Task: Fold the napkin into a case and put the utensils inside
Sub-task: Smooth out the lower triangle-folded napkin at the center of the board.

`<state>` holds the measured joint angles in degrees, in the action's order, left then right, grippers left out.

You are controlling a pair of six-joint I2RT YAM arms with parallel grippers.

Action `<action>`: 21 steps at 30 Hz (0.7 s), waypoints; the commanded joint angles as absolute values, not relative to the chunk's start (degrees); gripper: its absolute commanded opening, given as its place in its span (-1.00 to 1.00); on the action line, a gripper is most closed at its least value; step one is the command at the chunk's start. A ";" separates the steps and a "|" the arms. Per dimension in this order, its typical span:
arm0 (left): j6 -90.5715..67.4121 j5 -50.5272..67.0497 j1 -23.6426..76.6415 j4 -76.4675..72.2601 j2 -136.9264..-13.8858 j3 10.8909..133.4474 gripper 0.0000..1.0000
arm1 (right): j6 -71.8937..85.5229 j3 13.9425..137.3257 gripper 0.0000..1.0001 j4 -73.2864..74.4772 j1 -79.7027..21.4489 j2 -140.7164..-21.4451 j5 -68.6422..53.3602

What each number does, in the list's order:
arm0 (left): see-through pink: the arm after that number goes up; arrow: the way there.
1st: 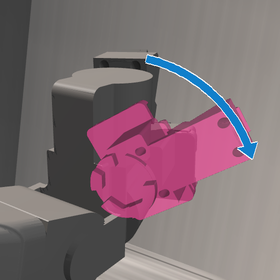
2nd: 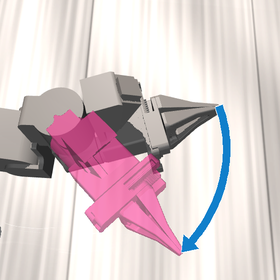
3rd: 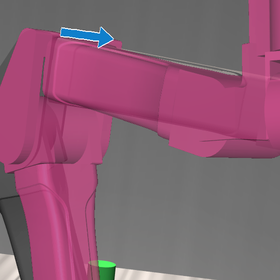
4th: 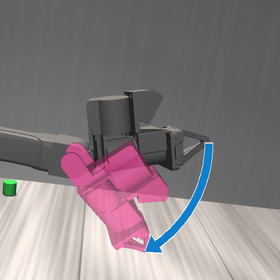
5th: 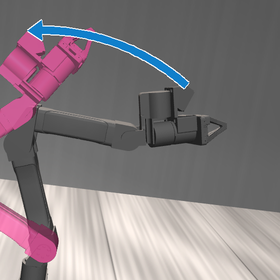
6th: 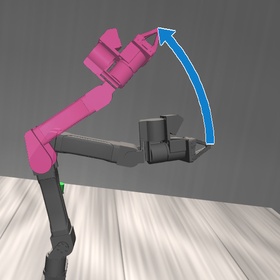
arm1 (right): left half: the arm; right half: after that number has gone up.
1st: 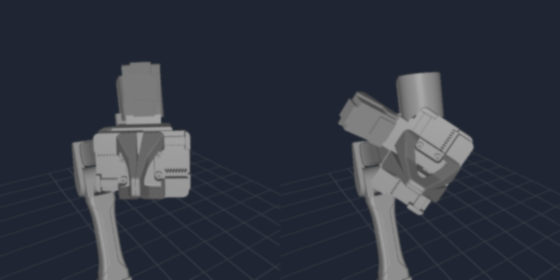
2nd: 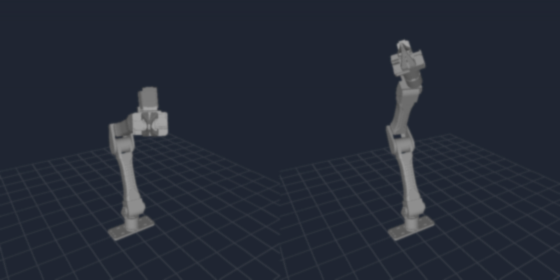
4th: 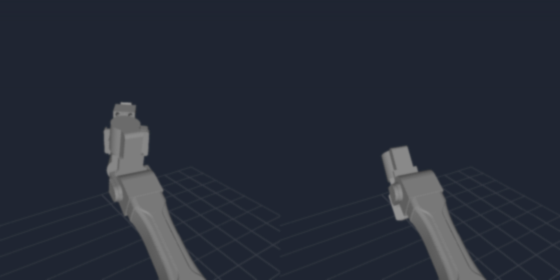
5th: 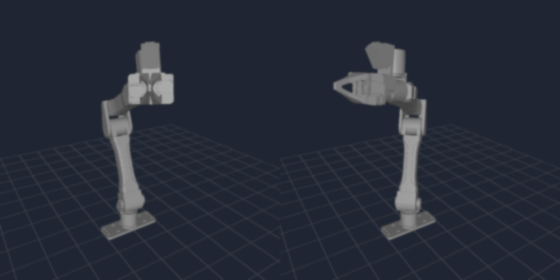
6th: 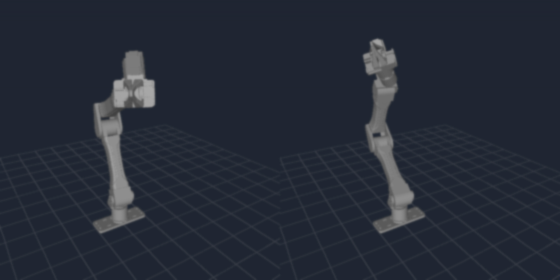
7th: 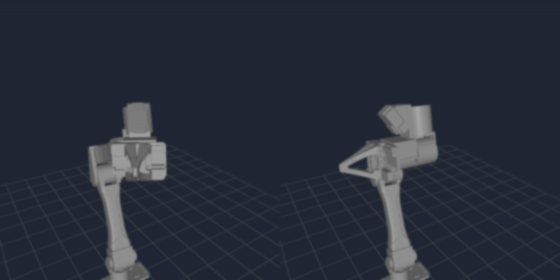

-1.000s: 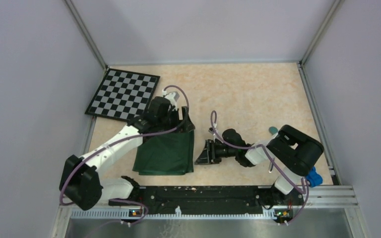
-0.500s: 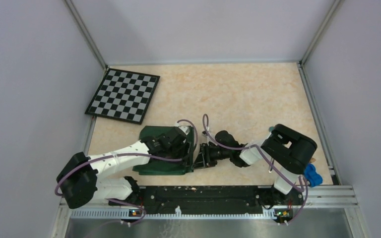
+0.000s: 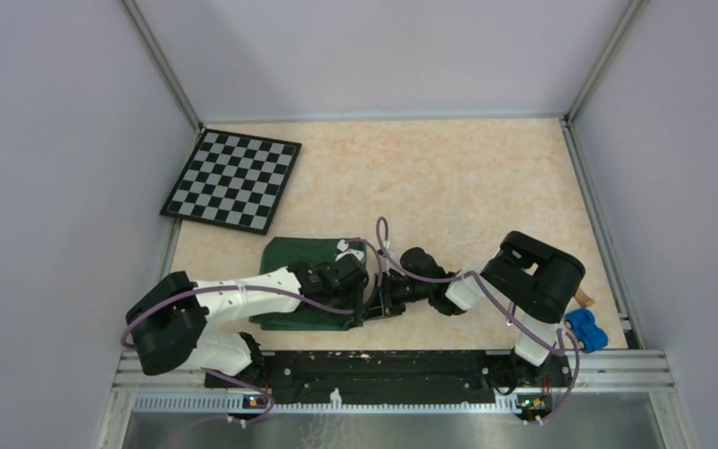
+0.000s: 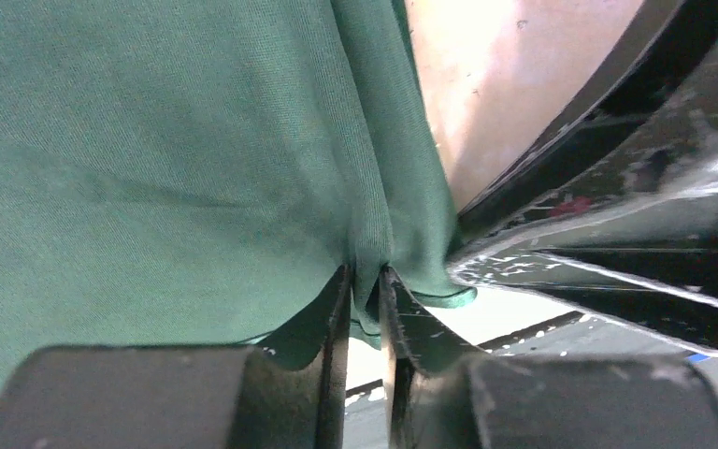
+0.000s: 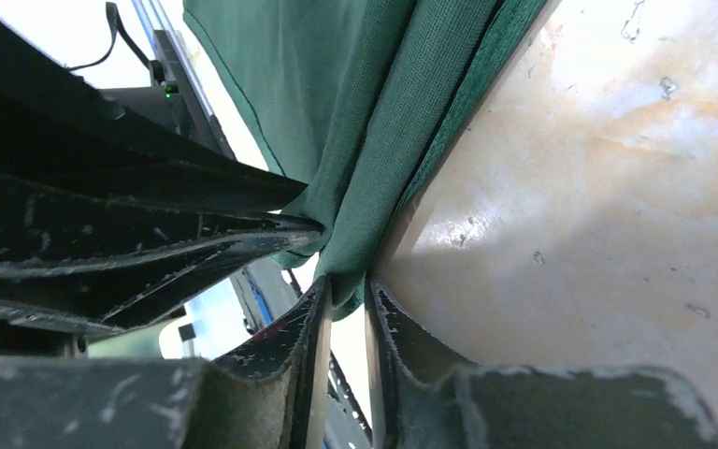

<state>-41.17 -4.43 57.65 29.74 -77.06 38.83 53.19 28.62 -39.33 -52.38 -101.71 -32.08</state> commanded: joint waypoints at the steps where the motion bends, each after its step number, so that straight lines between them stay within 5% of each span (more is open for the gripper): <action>1: -42.35 -6.78 58.70 29.37 -77.07 42.16 -0.65 | 52.69 30.65 -0.71 -39.90 -54.00 -103.80 -32.23; 6: -42.86 -6.63 59.38 30.14 -75.72 43.72 -0.93 | 53.44 30.75 -0.96 -41.26 -54.06 -104.73 -32.73; 17: -43.94 -3.08 61.08 26.81 -77.71 42.90 -0.92 | 55.75 30.27 -1.00 -44.48 -54.14 -104.97 -32.32; 21: -44.18 -2.15 61.32 26.61 -77.50 41.92 -0.75 | 56.09 29.90 -0.97 -44.36 -54.14 -104.48 -32.03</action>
<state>-43.40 -3.73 60.77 28.99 -77.43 42.02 55.66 29.41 -41.19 -53.25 -104.44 -32.67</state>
